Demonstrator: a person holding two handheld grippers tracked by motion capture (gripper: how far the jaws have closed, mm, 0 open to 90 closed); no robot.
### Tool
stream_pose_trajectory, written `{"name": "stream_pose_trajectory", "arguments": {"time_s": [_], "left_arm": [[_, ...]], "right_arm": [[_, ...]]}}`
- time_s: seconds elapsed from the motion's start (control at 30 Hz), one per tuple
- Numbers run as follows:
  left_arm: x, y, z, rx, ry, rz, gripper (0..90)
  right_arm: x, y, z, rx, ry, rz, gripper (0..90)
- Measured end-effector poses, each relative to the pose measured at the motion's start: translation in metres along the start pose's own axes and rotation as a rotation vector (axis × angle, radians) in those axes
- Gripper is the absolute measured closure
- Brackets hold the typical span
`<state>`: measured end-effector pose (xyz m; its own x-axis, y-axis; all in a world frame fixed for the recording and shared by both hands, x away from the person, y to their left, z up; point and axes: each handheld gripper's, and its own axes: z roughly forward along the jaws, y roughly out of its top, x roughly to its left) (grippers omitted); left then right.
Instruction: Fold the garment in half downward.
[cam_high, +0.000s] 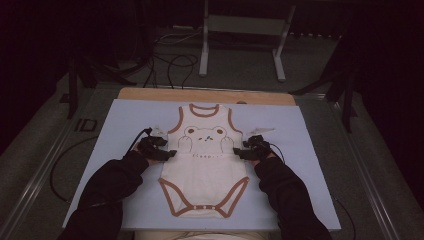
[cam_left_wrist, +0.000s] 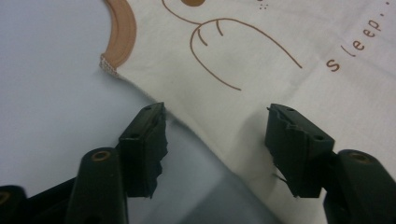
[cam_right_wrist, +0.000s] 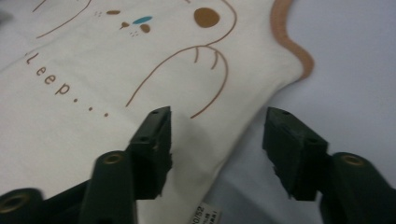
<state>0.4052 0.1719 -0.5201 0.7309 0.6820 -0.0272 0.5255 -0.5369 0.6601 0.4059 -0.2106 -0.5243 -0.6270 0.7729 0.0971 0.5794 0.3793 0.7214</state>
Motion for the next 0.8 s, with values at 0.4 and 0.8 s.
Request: {"name": "stream_pose_trajectory", "arguments": {"time_s": [0.4, 0.8], "left_arm": [[-0.007, 0.01, 0.005, 0.021, 0.016, -0.029, 58.3], [-0.011, 0.015, 0.007, 0.037, 0.006, -0.055, 85.0]], "right_arm": [[0.005, 0.002, 0.001, 0.024, -0.047, -0.038, 74.1], [0.012, 0.006, 0.003, 0.046, -0.036, -0.095, 89.0]]}}
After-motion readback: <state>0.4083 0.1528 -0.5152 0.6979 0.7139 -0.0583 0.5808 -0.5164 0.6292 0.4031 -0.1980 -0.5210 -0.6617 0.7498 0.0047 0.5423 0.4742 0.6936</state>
